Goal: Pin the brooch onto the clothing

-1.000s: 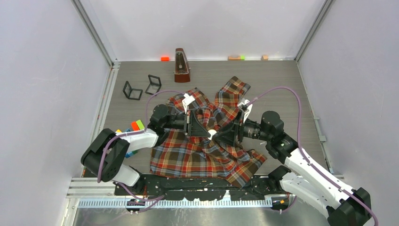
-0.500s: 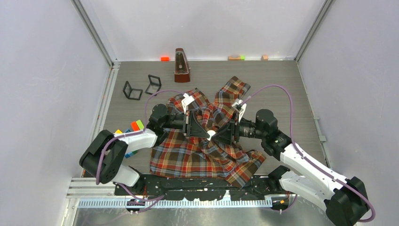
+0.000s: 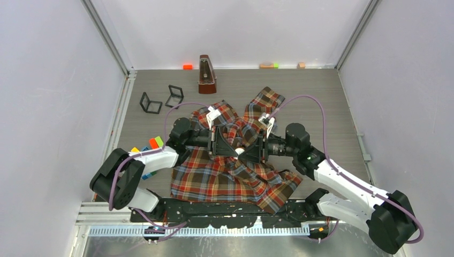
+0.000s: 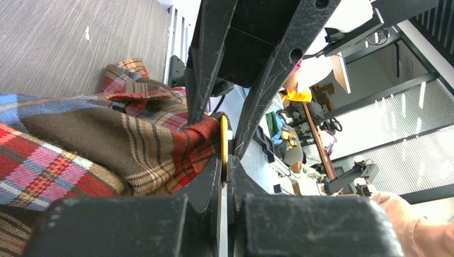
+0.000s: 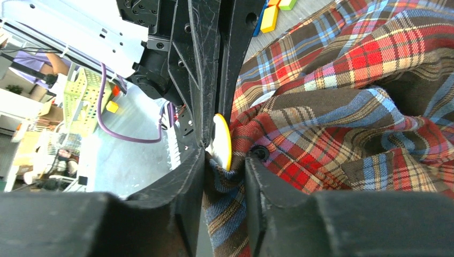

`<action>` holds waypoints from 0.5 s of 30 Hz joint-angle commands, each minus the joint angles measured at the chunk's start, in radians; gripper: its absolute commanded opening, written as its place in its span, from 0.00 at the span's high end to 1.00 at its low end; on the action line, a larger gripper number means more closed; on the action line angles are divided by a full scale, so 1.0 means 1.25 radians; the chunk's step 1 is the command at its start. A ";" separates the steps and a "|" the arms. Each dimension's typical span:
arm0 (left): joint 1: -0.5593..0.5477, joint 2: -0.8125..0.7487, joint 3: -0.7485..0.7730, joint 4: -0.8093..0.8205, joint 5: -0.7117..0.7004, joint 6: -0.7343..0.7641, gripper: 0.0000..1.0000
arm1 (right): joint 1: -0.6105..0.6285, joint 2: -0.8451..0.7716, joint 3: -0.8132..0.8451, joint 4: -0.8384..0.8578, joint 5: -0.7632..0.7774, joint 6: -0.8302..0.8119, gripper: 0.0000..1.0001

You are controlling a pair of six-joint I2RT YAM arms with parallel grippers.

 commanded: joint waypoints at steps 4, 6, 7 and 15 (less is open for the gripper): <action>-0.005 -0.054 0.009 0.035 0.026 0.022 1.00 | 0.004 0.065 0.027 0.032 0.035 0.023 0.76; -0.006 -0.061 0.007 0.032 0.024 0.029 1.00 | 0.004 0.075 0.024 0.038 0.040 0.035 0.79; -0.008 -0.064 0.006 0.028 0.023 0.033 1.00 | 0.004 0.078 0.019 0.051 0.043 0.048 0.80; -0.010 -0.092 0.005 -0.013 0.013 0.071 1.00 | 0.003 0.070 -0.012 0.067 0.144 0.114 0.90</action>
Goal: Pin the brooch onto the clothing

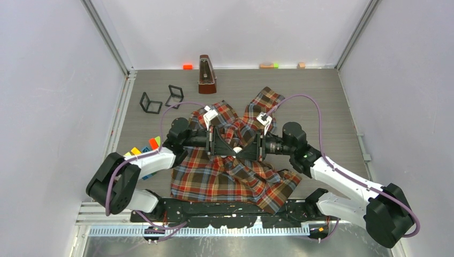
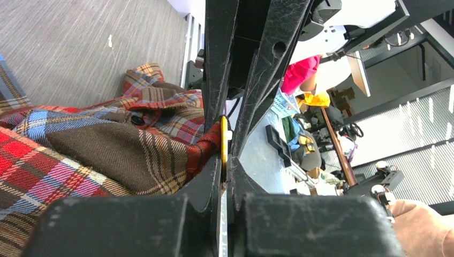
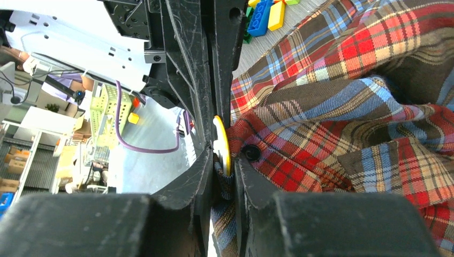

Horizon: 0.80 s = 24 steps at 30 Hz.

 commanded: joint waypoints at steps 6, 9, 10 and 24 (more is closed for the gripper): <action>-0.024 -0.077 0.016 -0.020 0.016 0.045 1.00 | -0.005 0.021 -0.021 -0.001 0.208 0.032 0.93; -0.024 -0.101 0.021 -0.089 0.003 0.086 1.00 | -0.008 0.009 -0.030 -0.001 0.228 0.037 0.93; -0.024 -0.109 0.023 -0.107 -0.001 0.099 1.00 | -0.010 0.008 -0.031 -0.002 0.239 0.039 0.93; -0.034 -0.119 0.027 -0.135 0.007 0.118 1.00 | -0.040 0.033 -0.022 -0.046 0.298 0.067 0.99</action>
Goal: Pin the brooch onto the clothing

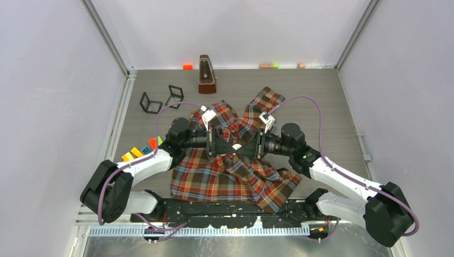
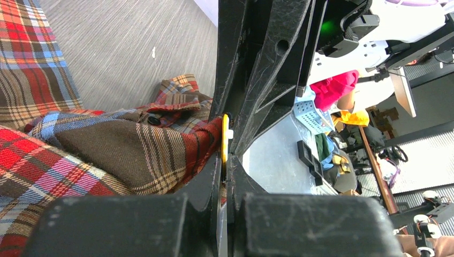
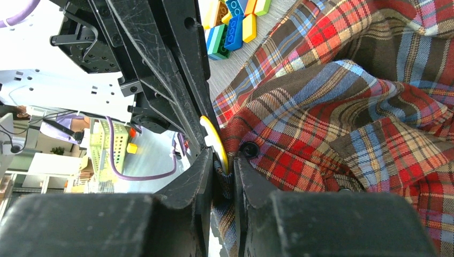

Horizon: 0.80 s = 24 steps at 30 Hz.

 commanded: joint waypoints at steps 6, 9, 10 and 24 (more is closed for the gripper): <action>-0.035 -0.043 0.023 0.037 0.123 -0.014 1.00 | -0.059 0.038 -0.013 -0.046 0.197 -0.001 1.00; -0.034 -0.052 0.028 -0.003 0.108 0.007 1.00 | -0.067 0.031 -0.018 -0.047 0.208 0.003 0.99; -0.034 -0.058 0.033 -0.034 0.096 0.032 1.00 | -0.068 0.027 -0.020 -0.047 0.208 0.003 0.99; -0.020 -0.048 0.094 -0.400 -0.119 0.174 0.90 | -0.072 -0.059 0.000 -0.129 0.191 -0.038 0.60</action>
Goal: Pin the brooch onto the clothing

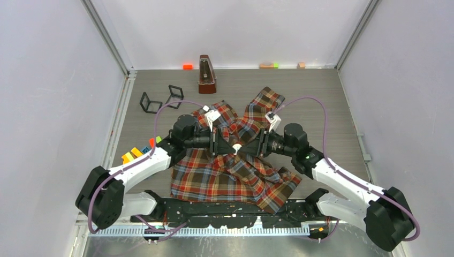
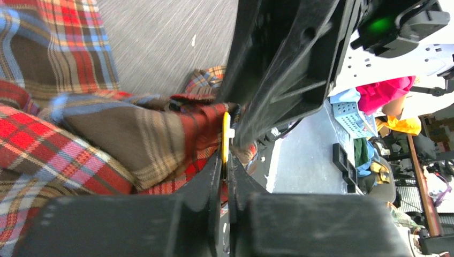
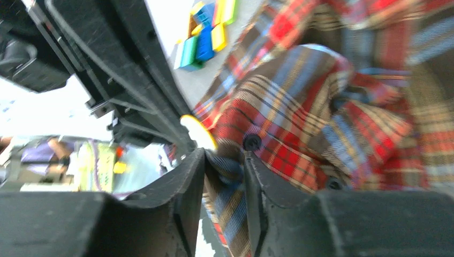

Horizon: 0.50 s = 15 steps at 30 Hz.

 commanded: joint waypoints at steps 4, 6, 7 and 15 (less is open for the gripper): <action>0.022 0.001 0.024 -0.121 -0.002 0.012 0.45 | -0.052 -0.113 0.051 -0.274 0.290 -0.089 0.38; 0.030 -0.018 0.039 -0.155 -0.029 0.022 0.16 | -0.057 -0.147 0.076 -0.342 0.358 -0.099 0.31; 0.037 -0.030 0.052 -0.180 -0.043 0.030 0.09 | -0.060 -0.150 0.097 -0.363 0.399 -0.101 0.27; 0.193 -0.044 0.148 -0.363 -0.175 0.051 0.00 | -0.201 0.011 0.217 -0.531 0.508 -0.098 0.21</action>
